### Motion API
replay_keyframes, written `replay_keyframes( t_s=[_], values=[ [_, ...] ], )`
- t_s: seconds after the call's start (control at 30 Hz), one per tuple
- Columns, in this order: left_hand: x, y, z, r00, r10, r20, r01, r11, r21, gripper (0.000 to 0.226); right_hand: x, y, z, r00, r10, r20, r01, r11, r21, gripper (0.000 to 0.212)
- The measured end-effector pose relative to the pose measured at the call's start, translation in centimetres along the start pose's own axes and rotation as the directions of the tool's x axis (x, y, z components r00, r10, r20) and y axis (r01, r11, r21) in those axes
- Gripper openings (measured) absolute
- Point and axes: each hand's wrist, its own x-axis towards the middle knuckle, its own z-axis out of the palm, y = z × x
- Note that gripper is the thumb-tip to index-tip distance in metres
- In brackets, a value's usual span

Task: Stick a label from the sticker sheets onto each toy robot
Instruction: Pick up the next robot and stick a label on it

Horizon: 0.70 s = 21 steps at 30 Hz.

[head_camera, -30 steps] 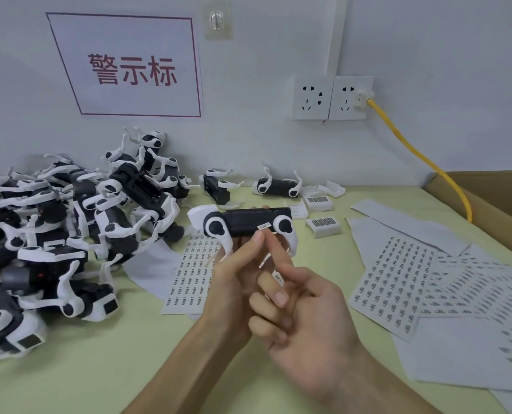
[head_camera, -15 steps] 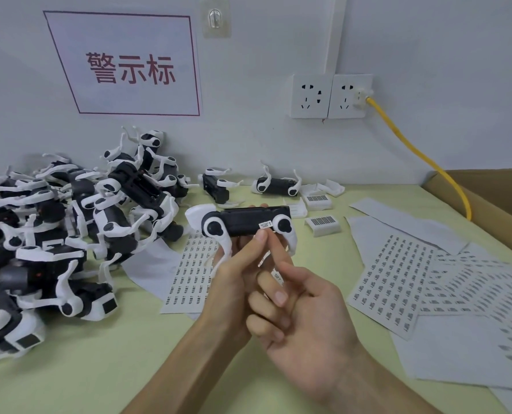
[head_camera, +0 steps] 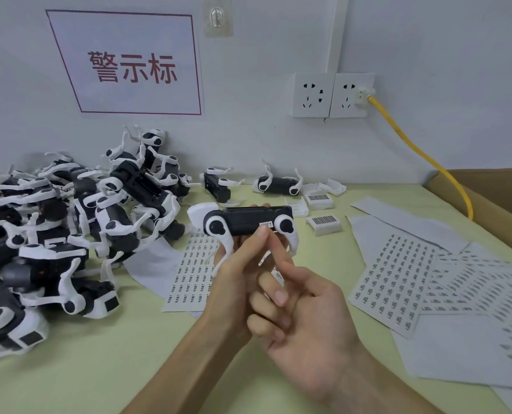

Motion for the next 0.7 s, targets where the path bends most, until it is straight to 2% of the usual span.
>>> replay_keyframes(
  t_s=[0.23,0.43,0.6,0.7],
  values=[
    [-0.23,0.16,0.29,0.998,-0.056,-0.014,0.056,0.998,0.007,0.050,-0.07,0.18,0.01,1.000,-0.016,0.003,0.016,1.000,0.010,0.046],
    [-0.17,0.11,0.37,0.998,-0.039,-0.053,0.038,0.999,-0.015,0.056,-0.08,0.22,0.04,1.000,-0.013,0.018,0.013,1.000,0.000,0.048],
    [-0.17,0.18,0.53,0.994,-0.044,-0.103,0.042,0.999,-0.022,0.071,-0.08,0.22,-0.03,1.000,-0.001,0.014,0.001,1.000,-0.017,0.047],
    [-0.10,0.09,0.51,0.991,-0.040,-0.128,0.039,0.999,-0.016,0.064,-0.09,0.22,-0.03,1.000,0.003,0.008,-0.003,0.999,-0.036,0.047]
  ],
)
